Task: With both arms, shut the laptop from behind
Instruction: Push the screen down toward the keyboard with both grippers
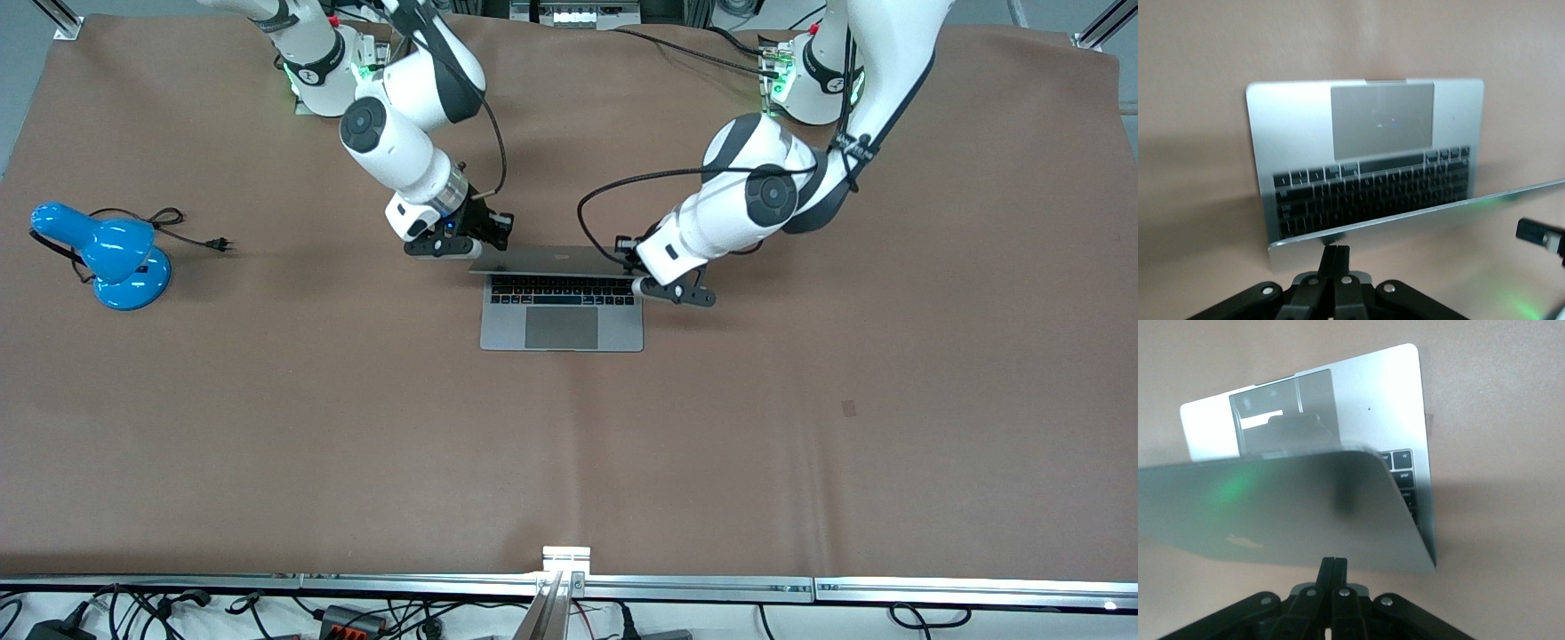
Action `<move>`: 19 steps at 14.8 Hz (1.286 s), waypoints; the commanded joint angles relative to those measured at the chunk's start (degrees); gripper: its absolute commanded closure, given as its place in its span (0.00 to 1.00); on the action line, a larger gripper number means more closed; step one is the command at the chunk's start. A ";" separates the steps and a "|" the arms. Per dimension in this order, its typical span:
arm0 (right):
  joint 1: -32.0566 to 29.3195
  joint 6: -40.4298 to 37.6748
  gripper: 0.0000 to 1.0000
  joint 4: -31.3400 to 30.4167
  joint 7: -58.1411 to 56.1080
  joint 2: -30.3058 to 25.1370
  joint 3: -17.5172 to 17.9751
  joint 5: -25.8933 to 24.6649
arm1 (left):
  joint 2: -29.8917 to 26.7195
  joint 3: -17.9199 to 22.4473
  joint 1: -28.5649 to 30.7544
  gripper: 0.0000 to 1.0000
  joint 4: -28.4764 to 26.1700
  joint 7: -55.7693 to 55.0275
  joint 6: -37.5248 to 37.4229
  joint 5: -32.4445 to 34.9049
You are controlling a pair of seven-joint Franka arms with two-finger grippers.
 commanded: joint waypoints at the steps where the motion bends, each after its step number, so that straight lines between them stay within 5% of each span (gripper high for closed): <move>1: 0.17 1.89 1.00 4.23 -0.42 5.46 0.29 -0.13 | 7.60 0.18 -0.46 1.00 6.79 -4.57 -0.24 7.25; 7: -0.79 1.89 1.00 6.69 -0.60 7.31 -0.06 -0.66 | 12.26 0.88 -1.50 1.00 10.13 -4.84 0.11 7.97; 13: -0.53 1.98 1.00 10.20 -0.51 12.41 -0.33 -2.07 | 15.52 12.12 -11.96 1.00 13.91 -4.92 0.11 9.46; 19: -0.18 1.98 1.00 12.84 -0.51 16.63 -0.41 -2.07 | 18.51 12.22 -12.23 1.00 14.62 -4.84 1.33 9.64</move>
